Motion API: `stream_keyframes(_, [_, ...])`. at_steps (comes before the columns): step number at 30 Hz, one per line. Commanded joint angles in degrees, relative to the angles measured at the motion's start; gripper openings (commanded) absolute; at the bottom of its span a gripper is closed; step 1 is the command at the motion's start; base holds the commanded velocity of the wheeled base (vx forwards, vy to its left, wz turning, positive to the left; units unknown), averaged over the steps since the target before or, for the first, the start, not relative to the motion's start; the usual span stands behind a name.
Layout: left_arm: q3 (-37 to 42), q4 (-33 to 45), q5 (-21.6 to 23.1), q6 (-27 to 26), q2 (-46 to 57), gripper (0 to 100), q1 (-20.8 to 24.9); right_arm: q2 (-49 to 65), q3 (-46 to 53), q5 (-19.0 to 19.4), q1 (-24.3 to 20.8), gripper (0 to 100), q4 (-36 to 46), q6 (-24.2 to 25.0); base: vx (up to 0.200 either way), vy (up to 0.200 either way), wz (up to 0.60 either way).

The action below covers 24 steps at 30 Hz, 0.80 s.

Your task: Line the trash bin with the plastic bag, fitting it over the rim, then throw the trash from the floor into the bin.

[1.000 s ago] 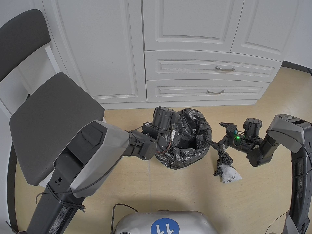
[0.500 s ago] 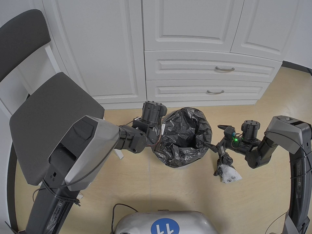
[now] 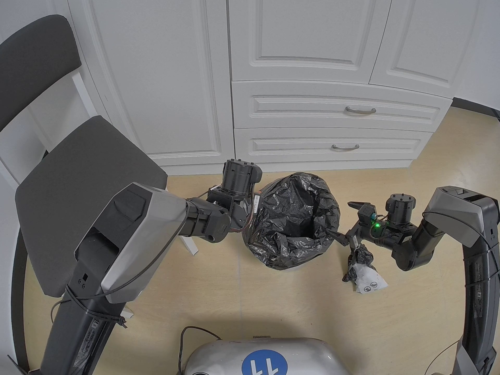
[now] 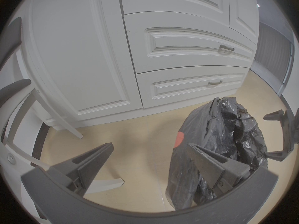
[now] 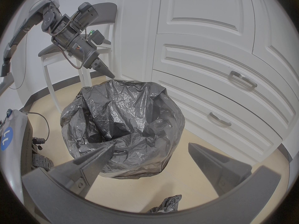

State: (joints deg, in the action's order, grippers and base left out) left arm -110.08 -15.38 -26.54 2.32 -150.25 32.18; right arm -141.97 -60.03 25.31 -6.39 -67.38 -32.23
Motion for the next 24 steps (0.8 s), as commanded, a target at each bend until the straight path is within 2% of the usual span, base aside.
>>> stream_keyframes(1, [0.7,0.3,0.0,0.1,0.6,100,0.6,0.0,0.1,0.0,0.0,100,0.0,0.0,0.0,0.0,0.0])
stream_keyframes(13, [5.8,-0.3,0.0,2.5,-1.5,100,0.5,0.2,0.4,0.0,0.1,100,-0.1,-0.4,0.0,0.0,0.0])
stream_keyframes(24, [-1.3,-1.2,0.0,2.9,-8.7,100,0.4,0.0,0.3,0.0,0.1,100,0.0,-0.4,0.0,0.0,0.0])
